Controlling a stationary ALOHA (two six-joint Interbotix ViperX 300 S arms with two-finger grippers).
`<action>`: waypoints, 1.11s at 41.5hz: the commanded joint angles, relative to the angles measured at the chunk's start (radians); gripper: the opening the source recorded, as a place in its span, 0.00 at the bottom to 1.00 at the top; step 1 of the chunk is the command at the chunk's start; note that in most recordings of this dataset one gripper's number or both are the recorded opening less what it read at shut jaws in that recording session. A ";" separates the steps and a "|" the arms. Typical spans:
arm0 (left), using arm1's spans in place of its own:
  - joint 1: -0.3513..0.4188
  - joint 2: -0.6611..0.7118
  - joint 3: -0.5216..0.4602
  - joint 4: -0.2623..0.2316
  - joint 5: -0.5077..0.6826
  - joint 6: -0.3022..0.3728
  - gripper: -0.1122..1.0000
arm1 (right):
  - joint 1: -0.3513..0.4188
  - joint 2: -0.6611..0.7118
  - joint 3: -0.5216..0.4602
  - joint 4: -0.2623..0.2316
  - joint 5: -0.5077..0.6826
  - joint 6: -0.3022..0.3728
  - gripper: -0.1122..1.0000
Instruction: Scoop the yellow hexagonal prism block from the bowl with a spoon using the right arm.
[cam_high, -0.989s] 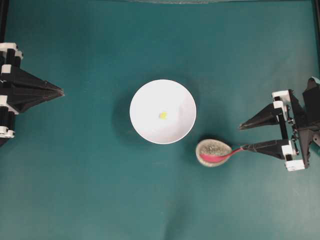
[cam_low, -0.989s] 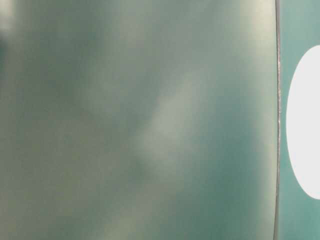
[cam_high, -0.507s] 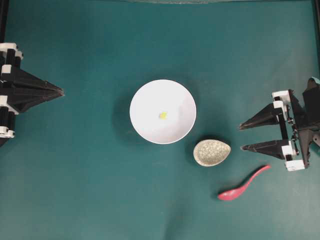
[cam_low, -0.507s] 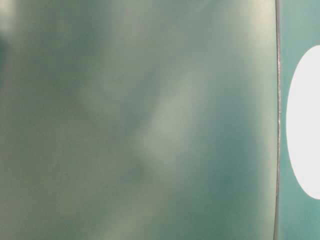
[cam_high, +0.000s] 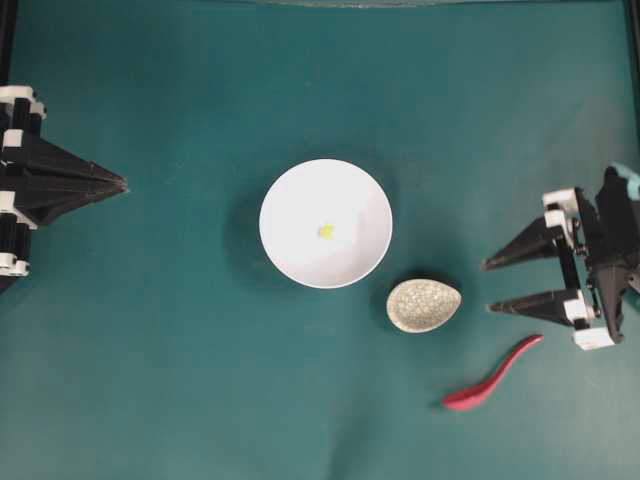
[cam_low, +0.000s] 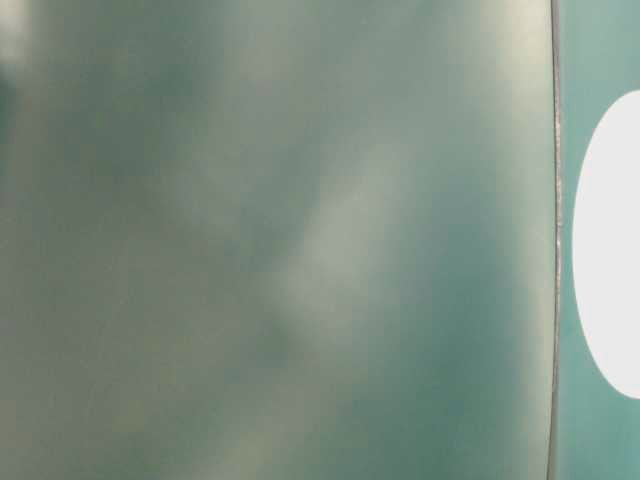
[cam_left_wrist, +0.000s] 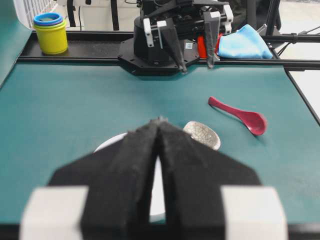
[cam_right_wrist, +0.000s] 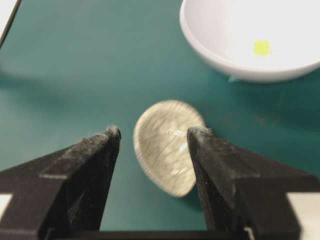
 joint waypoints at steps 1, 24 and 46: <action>0.002 0.008 -0.028 0.003 -0.005 -0.002 0.10 | 0.018 -0.005 -0.038 -0.003 0.057 -0.002 0.64; 0.000 0.009 -0.028 0.003 -0.005 -0.002 0.10 | 0.031 0.077 -0.232 -0.083 0.772 -0.009 0.64; 0.000 0.009 -0.028 0.003 0.028 0.000 0.10 | 0.087 0.298 -0.365 -0.334 0.845 -0.009 0.64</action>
